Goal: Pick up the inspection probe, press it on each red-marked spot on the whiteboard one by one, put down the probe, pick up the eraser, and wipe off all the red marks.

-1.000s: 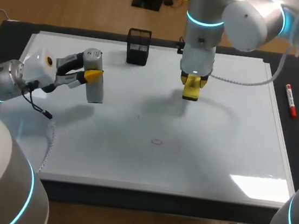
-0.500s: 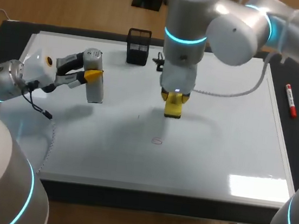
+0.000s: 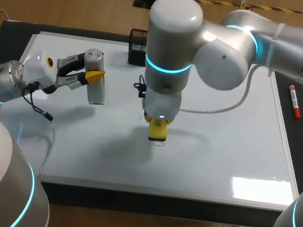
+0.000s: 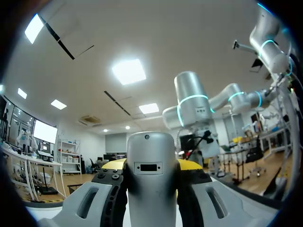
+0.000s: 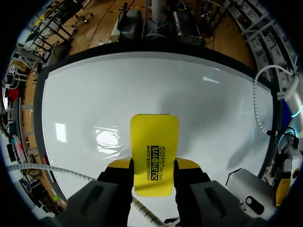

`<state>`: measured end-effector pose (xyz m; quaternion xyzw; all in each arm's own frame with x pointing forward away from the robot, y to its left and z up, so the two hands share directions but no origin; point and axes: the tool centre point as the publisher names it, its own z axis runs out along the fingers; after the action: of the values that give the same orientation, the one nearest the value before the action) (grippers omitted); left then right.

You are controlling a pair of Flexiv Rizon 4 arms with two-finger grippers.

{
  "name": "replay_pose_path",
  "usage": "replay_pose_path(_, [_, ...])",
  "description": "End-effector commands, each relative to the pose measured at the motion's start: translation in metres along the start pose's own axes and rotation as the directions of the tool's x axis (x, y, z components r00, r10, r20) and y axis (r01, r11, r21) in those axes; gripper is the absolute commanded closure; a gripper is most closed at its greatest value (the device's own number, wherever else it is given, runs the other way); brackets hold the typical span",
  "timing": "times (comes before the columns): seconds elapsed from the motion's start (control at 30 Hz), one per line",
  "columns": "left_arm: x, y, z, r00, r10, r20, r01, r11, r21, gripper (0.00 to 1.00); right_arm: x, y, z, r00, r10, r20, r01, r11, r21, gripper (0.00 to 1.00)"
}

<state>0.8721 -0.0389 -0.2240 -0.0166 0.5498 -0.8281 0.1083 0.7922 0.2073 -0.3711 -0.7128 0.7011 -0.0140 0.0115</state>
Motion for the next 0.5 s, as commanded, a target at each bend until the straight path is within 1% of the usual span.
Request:
replay_pose_path(0.03, [0.001, -0.001, 0.0, 1.0, 0.001, 0.001, -0.001, 1.0, 0.0, 1.0, -0.01, 0.01, 0.006, 1.0, -0.006, -0.005, 0.006, 1.0, 0.016, 1.0])
replay_pose_path(0.23, [0.001, -0.001, 0.0, 1.0, 0.001, 0.001, -0.001, 1.0, 0.0, 1.0, -0.02, 0.026, 0.015, 1.0, -0.015, 0.011, 0.015, 1.0, 0.014, 1.0])
replay_pose_path(0.5, [0.001, -0.001, 0.0, 1.0, 0.001, 0.001, -0.001, 1.0, 0.0, 1.0, -0.016, 0.03, 0.025, 1.0, -0.022, 0.013, 0.021, 0.999, 0.025, 1.0])
